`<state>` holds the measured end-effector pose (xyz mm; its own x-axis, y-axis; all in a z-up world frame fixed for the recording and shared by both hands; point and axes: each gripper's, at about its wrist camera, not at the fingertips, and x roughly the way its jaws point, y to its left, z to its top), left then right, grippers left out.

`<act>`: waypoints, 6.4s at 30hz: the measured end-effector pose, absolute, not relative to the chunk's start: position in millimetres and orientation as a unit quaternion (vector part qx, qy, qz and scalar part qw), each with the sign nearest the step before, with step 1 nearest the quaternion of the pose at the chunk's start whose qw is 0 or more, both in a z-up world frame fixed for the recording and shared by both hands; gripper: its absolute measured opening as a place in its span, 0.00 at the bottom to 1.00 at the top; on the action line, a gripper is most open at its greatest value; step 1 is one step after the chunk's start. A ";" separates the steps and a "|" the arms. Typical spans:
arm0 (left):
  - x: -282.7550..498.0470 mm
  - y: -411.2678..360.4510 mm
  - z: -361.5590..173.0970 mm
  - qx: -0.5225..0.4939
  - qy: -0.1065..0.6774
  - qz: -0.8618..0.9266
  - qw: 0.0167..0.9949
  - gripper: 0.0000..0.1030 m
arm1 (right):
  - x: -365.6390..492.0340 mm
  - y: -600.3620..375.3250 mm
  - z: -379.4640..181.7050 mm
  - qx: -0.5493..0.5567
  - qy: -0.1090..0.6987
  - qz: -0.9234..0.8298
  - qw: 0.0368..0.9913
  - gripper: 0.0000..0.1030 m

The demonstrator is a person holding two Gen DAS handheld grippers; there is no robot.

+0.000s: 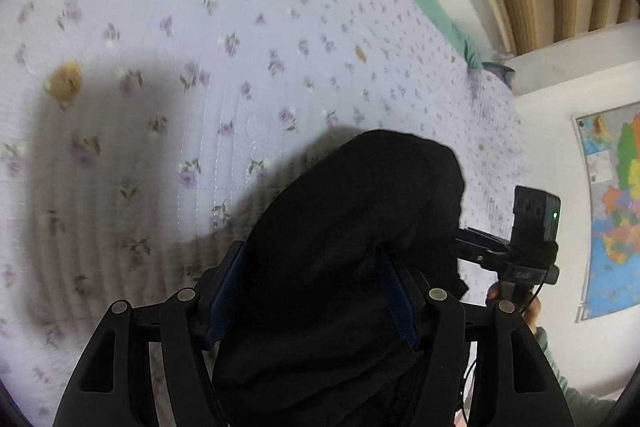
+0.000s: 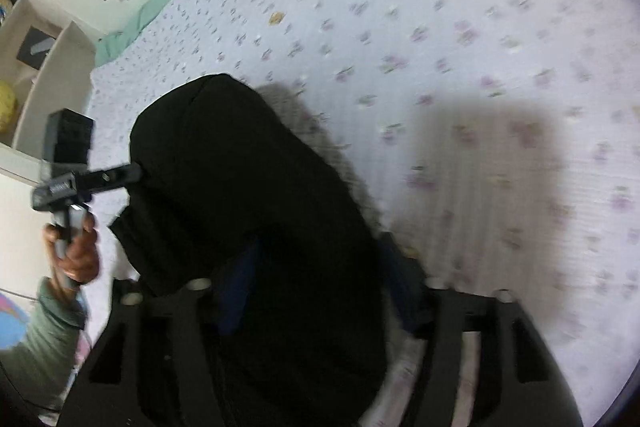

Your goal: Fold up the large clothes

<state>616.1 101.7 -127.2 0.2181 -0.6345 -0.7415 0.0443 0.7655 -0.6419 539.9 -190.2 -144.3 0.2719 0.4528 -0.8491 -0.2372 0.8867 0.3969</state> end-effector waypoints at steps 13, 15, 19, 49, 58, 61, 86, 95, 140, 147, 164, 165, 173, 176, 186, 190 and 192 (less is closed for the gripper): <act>530.9 78.9 -36.0 -0.161 0.487 -0.277 0.813 0.20 | 461.9 -128.0 -87.5 -0.013 0.479 0.245 0.843 0.25; 504.1 76.7 -11.0 -0.143 0.468 -0.280 0.826 0.20 | 433.3 -120.4 -66.9 -0.038 0.457 0.240 0.856 0.25; 435.9 69.4 26.5 -0.106 0.450 -0.276 0.843 0.20 | 370.8 -108.8 -38.7 -0.079 0.427 0.220 0.874 0.25; 193.9 115.1 -2.2 -0.098 0.534 -0.175 0.821 0.36 | 105.4 -105.1 -71.2 -0.105 0.465 0.158 0.865 0.45; 236.1 66.0 0.8 -0.186 0.498 -0.245 0.811 0.43 | 149.8 -59.2 -67.2 -0.019 0.445 0.194 0.874 0.56; 231.7 47.1 -40.1 -0.173 0.537 -0.259 0.784 0.43 | 155.3 -50.2 -108.0 -0.062 0.492 0.182 0.849 0.56; 161.5 32.9 -54.3 -0.128 0.558 -0.226 0.788 0.50 | 133.0 -39.4 -159.4 -0.098 0.515 0.178 0.833 0.57; 159.3 45.2 -118.5 -0.137 0.546 -0.228 0.794 0.50 | 143.9 -49.7 -218.9 -0.097 0.506 0.161 0.842 0.63; -32.8 175.3 -123.1 -0.208 0.539 -0.132 0.806 0.63 | -71.5 -275.4 -230.6 0.055 0.447 0.050 0.892 0.49; -40.6 157.0 -73.1 -0.298 0.448 -0.300 0.788 0.64 | -79.2 -271.2 -199.3 0.119 0.420 0.157 0.886 0.48; -133.6 166.6 -135.6 -0.321 0.494 -0.240 0.772 0.65 | -161.4 -289.3 -237.8 0.111 0.456 0.096 0.878 0.47; -141.3 167.2 -139.9 -0.326 0.496 -0.240 0.768 0.65 | -170.1 -293.4 -241.4 0.117 0.458 0.098 0.876 0.47; -176.7 171.9 -178.1 -0.327 0.527 -0.207 0.757 0.65 | -198.5 -306.5 -281.6 0.142 0.481 0.095 0.860 0.47; -174.8 166.2 -182.8 -0.317 0.531 -0.204 0.759 0.41 | -195.3 -300.4 -283.9 0.130 0.492 0.102 0.855 0.45; -183.3 159.0 -106.2 -0.347 0.437 -0.281 0.781 0.14 | -206.9 -279.2 -228.6 0.122 0.449 0.170 0.869 0.19; -169.4 157.8 -64.3 -0.362 0.389 -0.308 0.789 0.14 | -200.6 -284.3 -198.9 0.159 0.407 0.211 0.874 0.19; -161.5 157.3 -52.5 -0.364 0.377 -0.313 0.792 0.14 | -194.0 -282.4 -185.4 0.167 0.390 0.223 0.878 0.19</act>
